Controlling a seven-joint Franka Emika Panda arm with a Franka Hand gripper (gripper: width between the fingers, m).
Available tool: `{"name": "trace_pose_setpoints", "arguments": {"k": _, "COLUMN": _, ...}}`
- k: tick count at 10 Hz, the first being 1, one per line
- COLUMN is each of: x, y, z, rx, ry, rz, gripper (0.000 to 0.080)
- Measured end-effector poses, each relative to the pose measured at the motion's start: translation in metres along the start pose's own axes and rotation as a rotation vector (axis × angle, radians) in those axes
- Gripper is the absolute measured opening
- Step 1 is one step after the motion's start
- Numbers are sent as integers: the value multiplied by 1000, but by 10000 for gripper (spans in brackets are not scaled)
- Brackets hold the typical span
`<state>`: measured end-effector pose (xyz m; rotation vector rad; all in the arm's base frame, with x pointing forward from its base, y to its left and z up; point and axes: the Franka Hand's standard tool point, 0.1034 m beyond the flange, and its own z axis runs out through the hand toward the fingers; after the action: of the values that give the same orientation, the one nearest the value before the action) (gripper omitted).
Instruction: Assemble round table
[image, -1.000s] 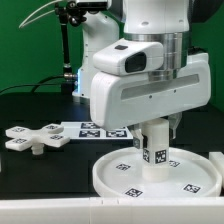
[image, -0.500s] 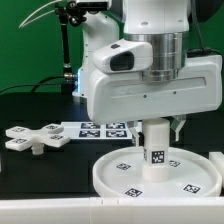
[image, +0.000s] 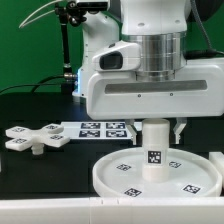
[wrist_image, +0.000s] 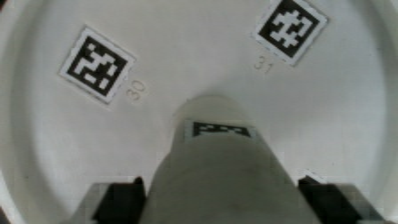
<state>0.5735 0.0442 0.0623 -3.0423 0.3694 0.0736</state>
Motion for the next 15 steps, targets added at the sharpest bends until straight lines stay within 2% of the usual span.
{"name": "trace_pose_setpoints", "arguments": {"k": 7, "x": 0, "y": -1, "z": 0, "rx": 62, "ry": -25, "rz": 486, "gripper": 409}}
{"name": "trace_pose_setpoints", "arguments": {"k": 11, "x": -1, "y": -2, "z": 1, "rx": 58, "ry": -33, "rz": 682, "gripper": 409}}
{"name": "trace_pose_setpoints", "arguments": {"k": 12, "x": -1, "y": -3, "z": 1, "rx": 59, "ry": -32, "rz": 652, "gripper": 513}}
{"name": "trace_pose_setpoints", "arguments": {"k": 13, "x": 0, "y": -5, "z": -1, "rx": 47, "ry": -23, "rz": 592, "gripper": 624}}
{"name": "trace_pose_setpoints", "arguments": {"k": 14, "x": 0, "y": -13, "z": -4, "rx": 28, "ry": -4, "rz": 499, "gripper": 624}}
{"name": "trace_pose_setpoints", "arguments": {"k": 15, "x": -3, "y": -19, "z": -4, "rx": 21, "ry": 4, "rz": 396, "gripper": 645}}
